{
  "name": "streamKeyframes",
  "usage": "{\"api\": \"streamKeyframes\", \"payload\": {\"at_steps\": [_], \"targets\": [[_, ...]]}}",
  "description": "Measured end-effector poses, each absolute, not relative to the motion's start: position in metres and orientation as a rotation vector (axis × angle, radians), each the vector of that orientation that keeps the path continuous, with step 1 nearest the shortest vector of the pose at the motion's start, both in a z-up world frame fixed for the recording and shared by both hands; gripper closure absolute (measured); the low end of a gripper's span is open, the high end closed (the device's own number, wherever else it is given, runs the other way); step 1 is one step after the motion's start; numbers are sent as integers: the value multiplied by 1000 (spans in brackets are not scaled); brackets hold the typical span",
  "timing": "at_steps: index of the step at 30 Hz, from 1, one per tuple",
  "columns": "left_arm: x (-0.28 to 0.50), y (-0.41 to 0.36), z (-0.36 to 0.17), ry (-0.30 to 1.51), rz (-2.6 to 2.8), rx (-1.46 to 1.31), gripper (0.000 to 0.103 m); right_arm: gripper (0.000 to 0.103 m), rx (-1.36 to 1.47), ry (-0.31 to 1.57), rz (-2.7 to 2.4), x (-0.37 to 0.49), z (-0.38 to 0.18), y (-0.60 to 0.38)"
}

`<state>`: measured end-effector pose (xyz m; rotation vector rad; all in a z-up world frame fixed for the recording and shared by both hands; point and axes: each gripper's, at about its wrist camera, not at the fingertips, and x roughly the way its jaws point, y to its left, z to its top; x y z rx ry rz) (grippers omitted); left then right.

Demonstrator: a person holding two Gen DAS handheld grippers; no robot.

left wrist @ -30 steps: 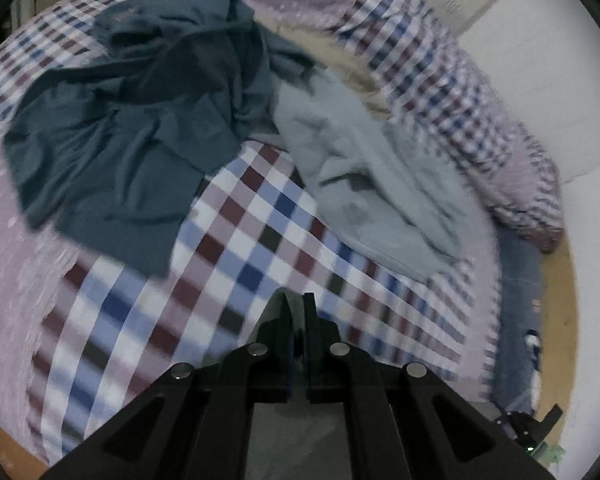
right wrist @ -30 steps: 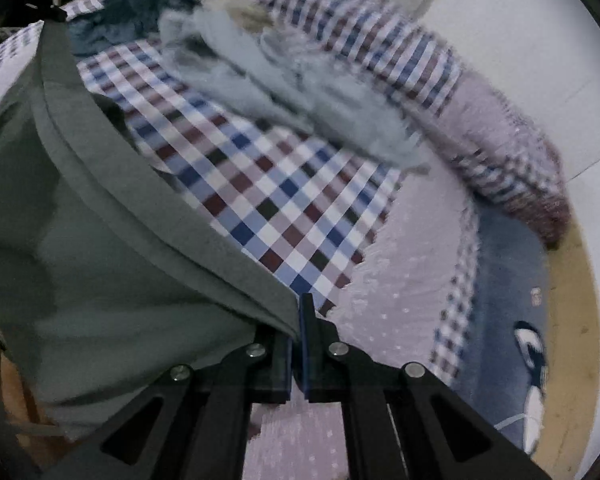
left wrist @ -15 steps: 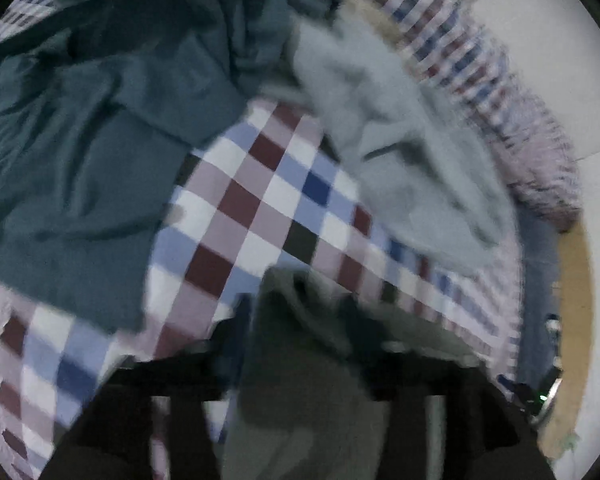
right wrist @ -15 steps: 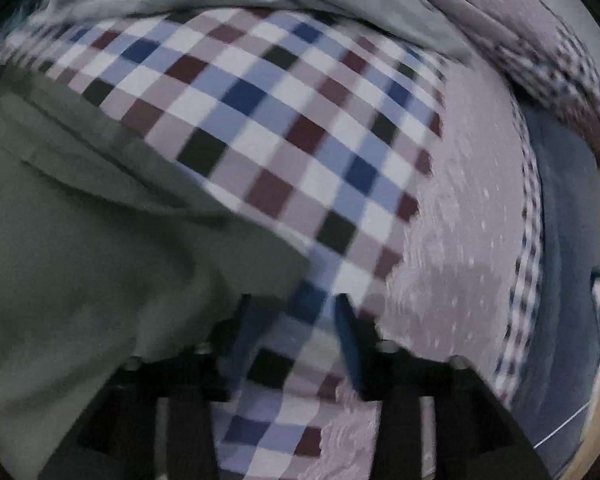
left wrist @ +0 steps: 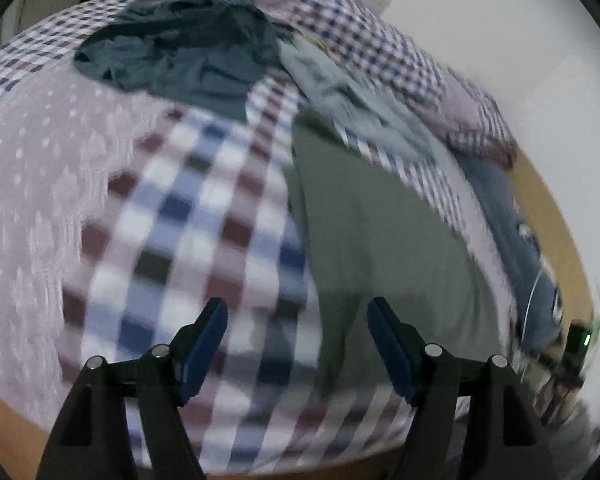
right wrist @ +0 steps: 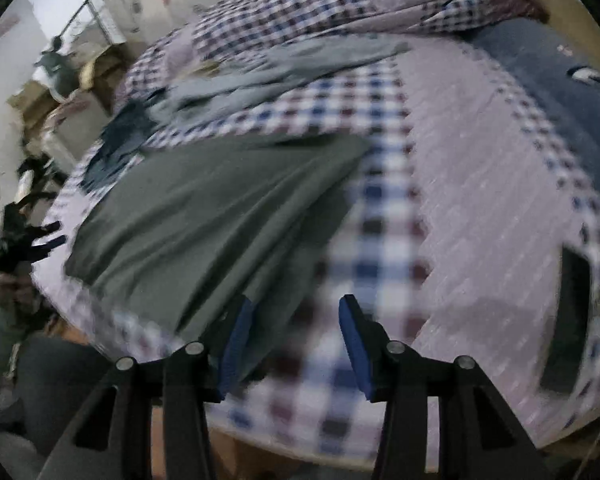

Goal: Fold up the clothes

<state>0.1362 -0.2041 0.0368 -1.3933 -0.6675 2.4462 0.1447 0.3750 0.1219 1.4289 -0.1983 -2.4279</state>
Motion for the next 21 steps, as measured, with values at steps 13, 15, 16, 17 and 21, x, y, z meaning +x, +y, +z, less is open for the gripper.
{"api": "streamKeyframes", "payload": {"at_steps": [13,15,16,17,21], "targets": [[158,-176,26,-453,2390,-1437,38,72,1430,-122,-2338,169,84,308],[158,-172,26,-434,2375,-1430,43,72,1438,-119,-2337,168,81,307],[159,-170,28,-429,2370,-1408,45,72,1441,-122,-2336,169,80,308],[158,-167,30,-419,2371,-1375,45,72,1443,-130,-2334,170,79,309],[154,-157,34,-365,2389,-1329,72,74,1449,-140,-2332,170,76,311]]}}
